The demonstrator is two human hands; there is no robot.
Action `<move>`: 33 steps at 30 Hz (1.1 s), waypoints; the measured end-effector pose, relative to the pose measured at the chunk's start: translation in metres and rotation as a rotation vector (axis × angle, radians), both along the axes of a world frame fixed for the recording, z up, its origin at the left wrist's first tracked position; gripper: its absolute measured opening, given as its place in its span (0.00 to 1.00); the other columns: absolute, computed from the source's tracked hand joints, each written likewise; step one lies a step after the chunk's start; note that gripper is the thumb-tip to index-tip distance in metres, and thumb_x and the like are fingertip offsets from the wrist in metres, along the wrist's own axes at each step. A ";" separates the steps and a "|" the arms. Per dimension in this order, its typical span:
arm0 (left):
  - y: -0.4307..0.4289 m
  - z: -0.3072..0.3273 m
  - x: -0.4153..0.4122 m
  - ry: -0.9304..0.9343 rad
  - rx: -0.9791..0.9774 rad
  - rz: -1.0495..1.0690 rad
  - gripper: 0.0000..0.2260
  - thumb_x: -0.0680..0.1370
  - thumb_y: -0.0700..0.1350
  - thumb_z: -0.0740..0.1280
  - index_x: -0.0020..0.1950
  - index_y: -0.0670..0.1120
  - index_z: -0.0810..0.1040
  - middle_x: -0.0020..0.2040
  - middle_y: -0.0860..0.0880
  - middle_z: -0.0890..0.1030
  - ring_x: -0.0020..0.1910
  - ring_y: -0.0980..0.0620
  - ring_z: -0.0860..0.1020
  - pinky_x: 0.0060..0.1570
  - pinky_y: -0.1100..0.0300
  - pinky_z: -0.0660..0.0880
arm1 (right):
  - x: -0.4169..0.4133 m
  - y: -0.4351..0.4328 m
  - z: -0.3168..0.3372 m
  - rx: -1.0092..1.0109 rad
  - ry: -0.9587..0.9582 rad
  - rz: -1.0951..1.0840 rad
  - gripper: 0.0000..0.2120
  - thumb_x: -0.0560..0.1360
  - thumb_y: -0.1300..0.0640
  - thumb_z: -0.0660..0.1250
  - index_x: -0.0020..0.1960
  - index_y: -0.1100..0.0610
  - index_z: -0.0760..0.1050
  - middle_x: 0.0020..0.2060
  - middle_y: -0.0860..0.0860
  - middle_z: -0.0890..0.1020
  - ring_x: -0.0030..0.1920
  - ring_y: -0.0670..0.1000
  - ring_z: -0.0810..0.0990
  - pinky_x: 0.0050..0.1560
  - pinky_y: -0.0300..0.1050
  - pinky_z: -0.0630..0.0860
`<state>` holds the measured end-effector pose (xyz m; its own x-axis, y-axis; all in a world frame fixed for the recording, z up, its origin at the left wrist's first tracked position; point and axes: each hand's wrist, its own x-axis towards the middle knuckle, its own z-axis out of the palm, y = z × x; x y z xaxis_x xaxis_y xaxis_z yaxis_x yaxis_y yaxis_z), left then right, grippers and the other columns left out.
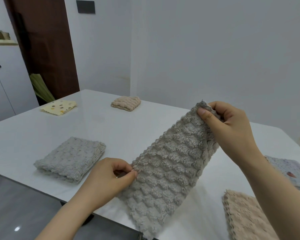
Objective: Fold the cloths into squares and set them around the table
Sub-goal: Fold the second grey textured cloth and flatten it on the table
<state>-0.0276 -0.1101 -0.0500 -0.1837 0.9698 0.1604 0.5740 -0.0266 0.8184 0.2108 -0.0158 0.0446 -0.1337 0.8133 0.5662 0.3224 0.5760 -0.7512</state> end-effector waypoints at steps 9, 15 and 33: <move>0.001 0.009 -0.010 -0.015 0.126 0.115 0.23 0.74 0.50 0.70 0.23 0.41 0.68 0.20 0.51 0.65 0.21 0.58 0.63 0.27 0.73 0.65 | 0.009 0.005 -0.010 0.135 -0.110 -0.119 0.09 0.77 0.54 0.67 0.39 0.55 0.75 0.32 0.60 0.77 0.35 0.59 0.74 0.34 0.49 0.70; 0.003 0.011 -0.016 -0.005 0.091 0.108 0.16 0.73 0.50 0.71 0.27 0.45 0.77 0.23 0.46 0.76 0.22 0.57 0.71 0.30 0.63 0.70 | 0.015 0.012 -0.022 0.161 -0.191 -0.190 0.11 0.78 0.53 0.65 0.40 0.58 0.73 0.31 0.59 0.76 0.34 0.53 0.72 0.31 0.40 0.63; 0.017 -0.013 -0.029 0.001 0.063 0.210 0.09 0.70 0.54 0.73 0.34 0.51 0.80 0.32 0.53 0.80 0.33 0.61 0.76 0.36 0.65 0.67 | 0.022 0.025 -0.073 -0.081 -0.311 -0.266 0.13 0.79 0.53 0.62 0.41 0.61 0.70 0.32 0.57 0.76 0.34 0.53 0.71 0.34 0.39 0.65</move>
